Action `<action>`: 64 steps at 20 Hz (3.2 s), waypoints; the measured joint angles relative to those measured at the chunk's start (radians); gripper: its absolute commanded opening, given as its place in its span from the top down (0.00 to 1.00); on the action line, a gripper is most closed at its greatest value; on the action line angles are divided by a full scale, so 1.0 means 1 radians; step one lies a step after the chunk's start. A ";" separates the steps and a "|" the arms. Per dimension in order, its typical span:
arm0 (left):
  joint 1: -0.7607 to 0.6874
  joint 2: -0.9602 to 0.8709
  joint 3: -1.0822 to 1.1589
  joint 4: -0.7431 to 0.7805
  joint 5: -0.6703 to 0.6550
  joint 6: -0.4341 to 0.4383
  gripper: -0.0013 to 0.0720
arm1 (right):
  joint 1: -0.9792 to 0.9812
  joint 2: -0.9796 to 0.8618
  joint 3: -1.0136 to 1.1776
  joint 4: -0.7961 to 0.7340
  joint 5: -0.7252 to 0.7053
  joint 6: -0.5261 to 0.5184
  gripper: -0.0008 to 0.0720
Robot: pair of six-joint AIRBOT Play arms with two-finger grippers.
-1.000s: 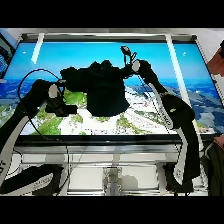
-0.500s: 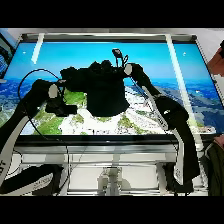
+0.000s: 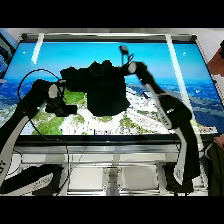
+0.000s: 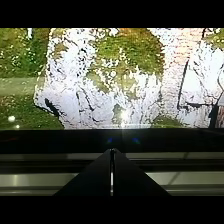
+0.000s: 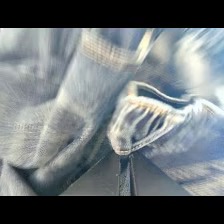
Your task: Fold the clothes and pants, and hang the long-sleeved shirts on hangers.
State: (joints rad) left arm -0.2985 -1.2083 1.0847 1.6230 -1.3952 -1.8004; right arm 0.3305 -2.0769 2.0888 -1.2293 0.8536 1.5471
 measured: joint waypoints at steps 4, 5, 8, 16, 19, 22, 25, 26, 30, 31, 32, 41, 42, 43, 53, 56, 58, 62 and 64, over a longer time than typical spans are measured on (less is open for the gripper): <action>0.000 0.000 0.000 0.000 0.000 0.000 0.94 | -0.132 0.235 0.001 -0.109 0.265 -0.069 0.92; 0.000 0.000 0.000 0.000 0.000 0.000 0.94 | -0.176 0.296 0.000 -0.133 0.352 -0.079 0.92; 0.000 0.000 0.000 0.000 0.025 0.000 0.94 | -0.307 0.462 -0.041 -0.171 0.552 -0.097 0.92; 0.000 0.000 0.000 0.000 0.108 0.000 0.94 | -0.623 0.753 -0.472 -0.218 0.671 -0.120 0.92; 0.000 0.000 0.000 0.000 0.129 0.001 0.94 | -0.744 0.832 -0.690 -0.253 0.609 -0.129 0.92; 0.002 0.000 0.000 0.001 0.156 0.015 0.94 | -0.876 0.887 -0.872 -0.286 0.517 -0.138 0.92; 0.005 0.000 0.002 0.031 0.233 0.033 0.94 | -1.001 0.911 -1.002 -0.306 0.426 -0.141 0.92; 0.005 0.000 0.007 0.051 0.265 0.040 0.94 | -1.036 0.914 -1.031 -0.311 0.399 -0.141 0.92; 0.016 -0.001 0.064 0.126 0.423 0.051 0.75 | -1.158 0.921 -1.106 -0.315 0.311 -0.122 0.92; 0.021 -0.004 0.088 0.129 0.477 0.051 0.64 | -1.180 0.921 -1.118 -0.316 0.291 -0.115 0.92; 0.027 -0.014 0.114 0.123 0.523 0.050 0.58 | -1.195 0.921 -1.127 -0.314 0.278 -0.111 0.92; 0.057 -0.417 0.450 -0.305 0.618 0.204 0.55 | -1.199 0.921 -1.150 -0.210 0.232 -0.103 0.92; 0.058 -0.462 0.480 -0.330 0.618 0.212 0.54 | -1.198 0.921 -1.150 -0.205 0.233 -0.103 0.92; 0.058 -0.508 0.512 -0.351 0.618 0.222 0.49 | -1.197 0.921 -1.151 -0.201 0.233 -0.103 0.92; 0.064 -0.735 0.636 -0.403 0.666 0.190 0.49 | -1.196 0.921 -1.151 -0.189 0.230 -0.116 0.92; 0.061 -0.764 0.641 -0.406 0.698 0.175 0.49 | -1.196 0.921 -1.151 -0.189 0.230 -0.122 0.92; 0.059 -0.780 0.643 -0.424 0.729 0.168 0.49 | -1.196 0.921 -1.151 -0.189 0.229 -0.124 0.92; 0.048 -0.814 0.644 -0.480 0.778 0.162 0.94 | -1.196 0.921 -1.151 -0.189 0.228 -0.127 0.92; 0.042 -0.822 0.645 -0.500 0.789 0.162 0.95 | -1.196 0.921 -1.152 -0.189 0.229 -0.127 0.92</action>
State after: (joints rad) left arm -0.2562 -2.0300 1.7298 1.1233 -0.6067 -1.6386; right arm -0.8658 -1.1561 0.9367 -1.4181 1.0828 1.4200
